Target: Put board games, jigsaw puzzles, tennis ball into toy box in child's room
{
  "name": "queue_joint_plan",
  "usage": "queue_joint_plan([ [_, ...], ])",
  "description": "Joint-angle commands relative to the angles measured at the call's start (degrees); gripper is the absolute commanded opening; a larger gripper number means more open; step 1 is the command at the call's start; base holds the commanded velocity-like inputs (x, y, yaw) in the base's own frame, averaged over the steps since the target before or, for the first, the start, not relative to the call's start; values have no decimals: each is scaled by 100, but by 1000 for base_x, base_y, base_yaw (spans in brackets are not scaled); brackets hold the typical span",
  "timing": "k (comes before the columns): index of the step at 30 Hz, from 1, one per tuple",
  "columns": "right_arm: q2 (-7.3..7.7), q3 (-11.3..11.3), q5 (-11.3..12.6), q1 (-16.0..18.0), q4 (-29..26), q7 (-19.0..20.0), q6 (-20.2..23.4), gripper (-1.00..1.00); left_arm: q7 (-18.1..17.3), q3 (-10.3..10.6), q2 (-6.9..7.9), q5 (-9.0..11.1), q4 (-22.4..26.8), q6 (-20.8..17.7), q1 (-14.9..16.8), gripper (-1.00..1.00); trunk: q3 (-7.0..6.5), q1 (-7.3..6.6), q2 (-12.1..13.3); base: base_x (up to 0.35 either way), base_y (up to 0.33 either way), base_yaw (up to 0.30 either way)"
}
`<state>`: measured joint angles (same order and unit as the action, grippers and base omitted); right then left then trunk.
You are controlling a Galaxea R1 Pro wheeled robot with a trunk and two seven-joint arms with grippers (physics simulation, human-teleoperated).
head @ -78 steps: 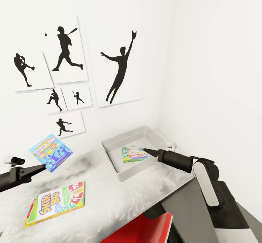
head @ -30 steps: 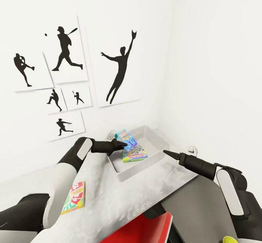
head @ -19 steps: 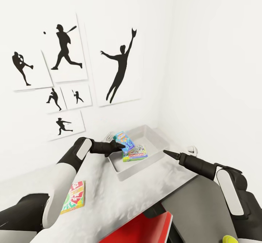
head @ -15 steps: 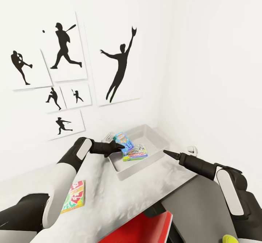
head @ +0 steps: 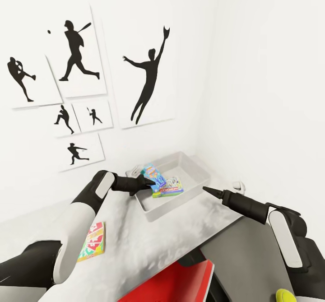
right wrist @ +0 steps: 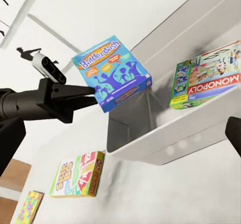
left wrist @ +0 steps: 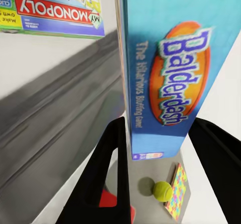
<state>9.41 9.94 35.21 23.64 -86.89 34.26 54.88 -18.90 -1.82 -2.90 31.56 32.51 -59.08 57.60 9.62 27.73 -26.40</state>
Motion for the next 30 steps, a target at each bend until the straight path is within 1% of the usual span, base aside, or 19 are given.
queue_joint_plan([
  [1,0,8,-14,6,1,29,31,100,-64,-20,1,-48,14,-23,5,-100,21,3,-12,0,0,0],
  [12,0,8,-22,9,5,35,31,100,-192,-21,38,-15,84,-32,15,-100,124,3,-12,0,0,0],
  [16,0,13,-27,8,5,37,31,100,-298,-20,55,-7,122,-66,79,-100,161,3,-12,0,0,0],
  [20,0,13,-36,7,5,37,31,100,-331,-16,67,-3,130,-85,116,-100,199,3,-12,0,0,0],
  [25,0,16,-40,5,5,37,31,100,-377,-26,180,11,132,-92,132,-100,245,3,-12,0,0,0],
  [27,0,16,-40,7,5,37,31,100,-483,-27,237,14,132,-92,135,-100,264,3,-12,0,0,0],
  [30,1,16,-40,8,5,37,31,100,-742,-23,304,9,132,-92,136,-100,292,3,-12,0,0,0],
])
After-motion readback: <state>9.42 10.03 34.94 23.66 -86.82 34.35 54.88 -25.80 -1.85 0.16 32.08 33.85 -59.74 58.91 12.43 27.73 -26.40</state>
